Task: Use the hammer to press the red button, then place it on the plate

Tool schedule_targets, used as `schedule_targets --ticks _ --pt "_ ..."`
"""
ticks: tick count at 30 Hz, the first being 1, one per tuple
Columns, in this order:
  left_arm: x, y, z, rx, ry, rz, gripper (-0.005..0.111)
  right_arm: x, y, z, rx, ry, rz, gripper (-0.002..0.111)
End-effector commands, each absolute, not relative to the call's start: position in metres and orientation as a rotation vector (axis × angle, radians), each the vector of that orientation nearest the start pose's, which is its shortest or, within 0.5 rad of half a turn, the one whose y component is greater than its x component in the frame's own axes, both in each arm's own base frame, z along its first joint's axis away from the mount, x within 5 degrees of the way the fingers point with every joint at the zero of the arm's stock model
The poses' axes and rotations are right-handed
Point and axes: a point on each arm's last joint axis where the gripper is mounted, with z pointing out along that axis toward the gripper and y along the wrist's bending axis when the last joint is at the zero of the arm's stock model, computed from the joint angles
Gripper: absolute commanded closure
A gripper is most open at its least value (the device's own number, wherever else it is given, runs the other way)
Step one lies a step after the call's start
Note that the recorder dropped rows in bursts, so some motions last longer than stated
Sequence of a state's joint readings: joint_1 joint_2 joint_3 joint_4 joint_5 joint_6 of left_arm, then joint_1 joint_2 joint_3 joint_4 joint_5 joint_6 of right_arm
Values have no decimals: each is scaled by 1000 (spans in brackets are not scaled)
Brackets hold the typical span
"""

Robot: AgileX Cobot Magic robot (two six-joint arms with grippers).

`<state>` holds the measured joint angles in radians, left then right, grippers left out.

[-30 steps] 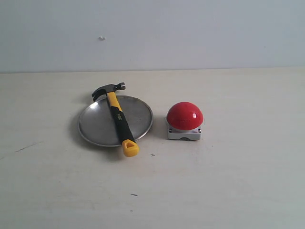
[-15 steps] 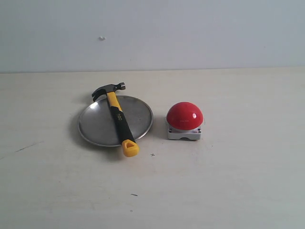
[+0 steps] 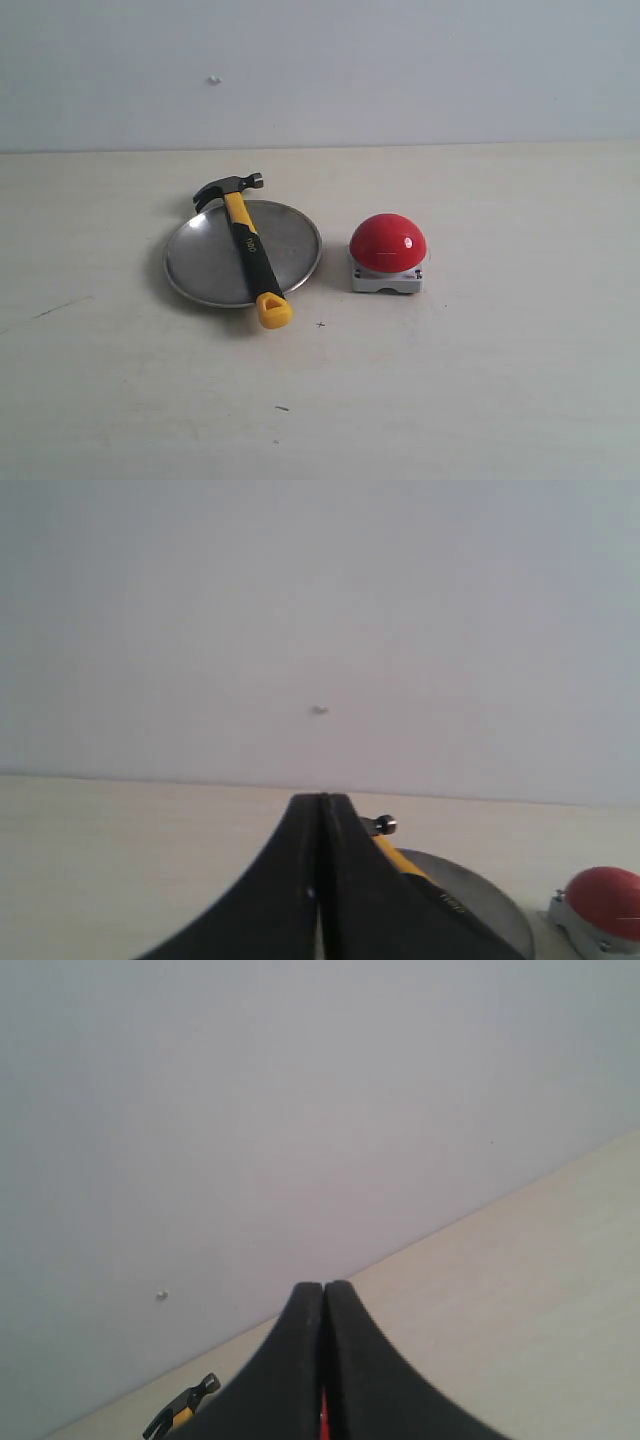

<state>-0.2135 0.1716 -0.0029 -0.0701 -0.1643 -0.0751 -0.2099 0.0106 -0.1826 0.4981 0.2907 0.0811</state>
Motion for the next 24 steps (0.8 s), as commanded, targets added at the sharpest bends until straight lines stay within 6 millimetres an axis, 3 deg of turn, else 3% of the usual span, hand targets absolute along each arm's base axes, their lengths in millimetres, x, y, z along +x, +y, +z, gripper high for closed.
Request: schedule_targets --ticks 1,10,24 --pt "69 -9 213 29 1534 -183 107 47 3 249 494 1509 378 108" --pt "56 -6 216 27 1458 -153 107 47 3 249 494 1509 378 108" --pt "56 -6 215 6 1469 -173 107 47 3 249 494 1509 378 108"
